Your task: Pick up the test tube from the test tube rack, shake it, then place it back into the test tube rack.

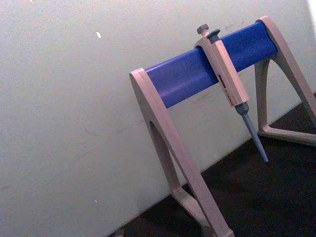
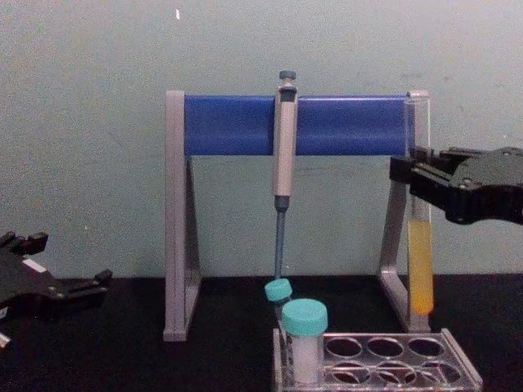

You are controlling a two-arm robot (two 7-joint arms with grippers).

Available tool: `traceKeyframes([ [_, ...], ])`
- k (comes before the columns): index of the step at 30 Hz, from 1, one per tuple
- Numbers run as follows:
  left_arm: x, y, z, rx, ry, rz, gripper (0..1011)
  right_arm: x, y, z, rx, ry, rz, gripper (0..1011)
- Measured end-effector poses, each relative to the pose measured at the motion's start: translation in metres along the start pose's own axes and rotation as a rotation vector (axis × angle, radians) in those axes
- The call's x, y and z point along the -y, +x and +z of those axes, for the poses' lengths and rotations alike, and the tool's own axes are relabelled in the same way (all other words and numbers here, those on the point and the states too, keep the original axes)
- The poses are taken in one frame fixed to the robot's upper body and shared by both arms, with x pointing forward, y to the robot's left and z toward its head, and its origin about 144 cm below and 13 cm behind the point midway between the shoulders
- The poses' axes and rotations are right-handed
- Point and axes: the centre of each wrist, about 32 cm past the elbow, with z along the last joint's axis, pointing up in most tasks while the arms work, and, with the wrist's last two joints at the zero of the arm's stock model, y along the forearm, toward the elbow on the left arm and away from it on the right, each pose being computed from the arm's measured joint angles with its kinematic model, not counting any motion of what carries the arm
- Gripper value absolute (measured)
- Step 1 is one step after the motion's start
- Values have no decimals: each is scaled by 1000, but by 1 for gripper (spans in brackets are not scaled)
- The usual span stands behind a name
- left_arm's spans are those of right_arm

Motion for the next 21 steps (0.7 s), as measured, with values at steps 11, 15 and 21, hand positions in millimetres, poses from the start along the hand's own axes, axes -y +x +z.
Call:
traceKeyframes([
  [11, 0, 0, 0, 0, 0, 0, 1001, -2, -4, 1, -130, 36, 122, 232],
  [15, 0, 0, 0, 0, 0, 0, 1001, -10, -5, -4, -167, 85, 137, 232],
  [21, 0, 0, 0, 0, 0, 0, 1001, -24, -4, -13, -155, 156, 107, 232],
])
